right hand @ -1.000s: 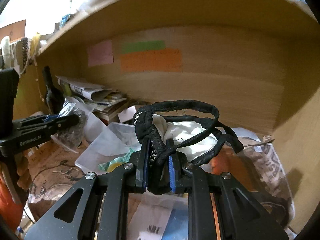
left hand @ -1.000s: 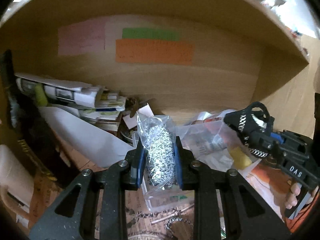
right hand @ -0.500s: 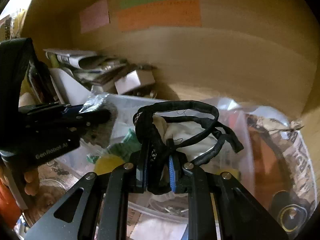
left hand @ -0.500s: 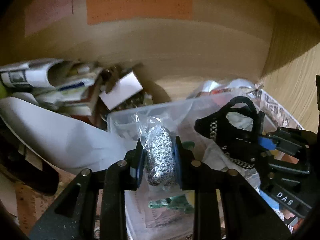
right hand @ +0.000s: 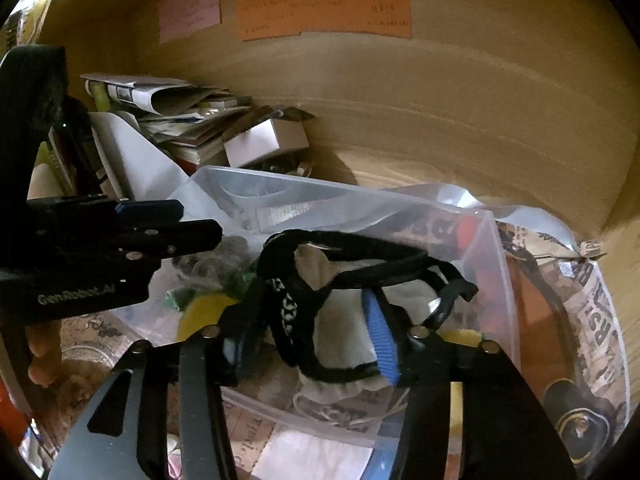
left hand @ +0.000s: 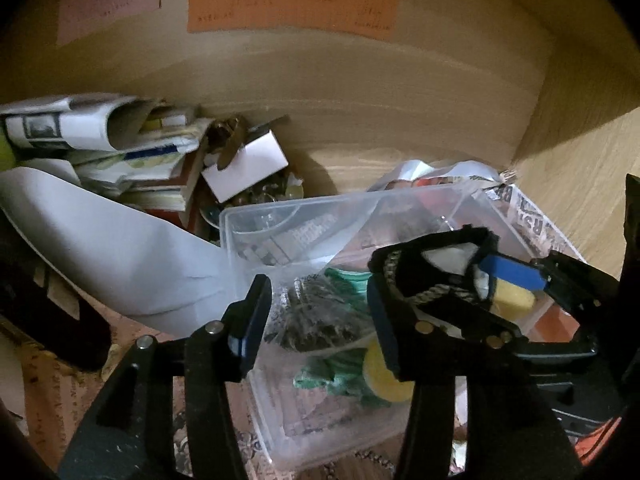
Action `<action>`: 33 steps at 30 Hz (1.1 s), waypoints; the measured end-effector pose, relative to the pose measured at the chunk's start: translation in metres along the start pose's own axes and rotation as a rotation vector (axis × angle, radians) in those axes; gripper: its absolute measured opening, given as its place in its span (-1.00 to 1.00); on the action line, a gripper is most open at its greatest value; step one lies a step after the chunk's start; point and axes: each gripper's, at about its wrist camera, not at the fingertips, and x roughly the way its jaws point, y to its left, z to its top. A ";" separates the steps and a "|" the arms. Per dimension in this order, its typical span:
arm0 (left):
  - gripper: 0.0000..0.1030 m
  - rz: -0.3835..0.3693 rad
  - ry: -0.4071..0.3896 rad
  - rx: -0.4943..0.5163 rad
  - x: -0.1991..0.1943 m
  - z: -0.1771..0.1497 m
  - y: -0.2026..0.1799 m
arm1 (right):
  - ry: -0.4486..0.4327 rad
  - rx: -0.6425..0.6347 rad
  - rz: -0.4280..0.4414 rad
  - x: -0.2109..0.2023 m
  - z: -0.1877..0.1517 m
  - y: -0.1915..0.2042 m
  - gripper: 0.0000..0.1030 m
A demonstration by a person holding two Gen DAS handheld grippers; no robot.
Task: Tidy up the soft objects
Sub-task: 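Carry the pouch and strapped cloth into the plastic box and open both tools, then grasp the yellow floral scrunchie with the right tool while the left tool grasps the braided cord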
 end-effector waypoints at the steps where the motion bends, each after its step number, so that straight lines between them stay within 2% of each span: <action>1: 0.07 0.000 -0.010 0.002 -0.005 0.000 0.000 | -0.007 -0.003 -0.007 -0.003 0.000 0.000 0.06; 9: 0.43 0.027 -0.110 0.018 -0.055 -0.009 -0.001 | -0.097 -0.018 -0.042 -0.043 0.003 0.001 0.59; 14: 0.77 0.045 -0.165 0.014 -0.086 -0.022 0.001 | -0.138 -0.012 -0.041 -0.069 0.001 0.001 0.68; 18: 0.94 0.066 -0.189 0.011 -0.101 -0.035 0.001 | -0.167 0.001 -0.029 -0.085 -0.008 0.001 0.88; 22: 0.99 0.080 -0.152 0.016 -0.099 -0.052 0.001 | -0.146 0.000 -0.021 -0.088 -0.022 0.005 0.89; 24: 0.99 0.087 -0.108 0.024 -0.092 -0.064 0.001 | -0.124 0.008 -0.008 -0.086 -0.031 0.007 0.89; 31: 0.99 0.070 0.032 0.004 -0.062 -0.098 0.008 | 0.004 0.010 0.068 -0.064 -0.065 0.026 0.89; 33: 0.86 0.055 0.059 0.003 -0.056 -0.107 0.008 | 0.037 0.006 0.091 -0.058 -0.072 0.032 0.89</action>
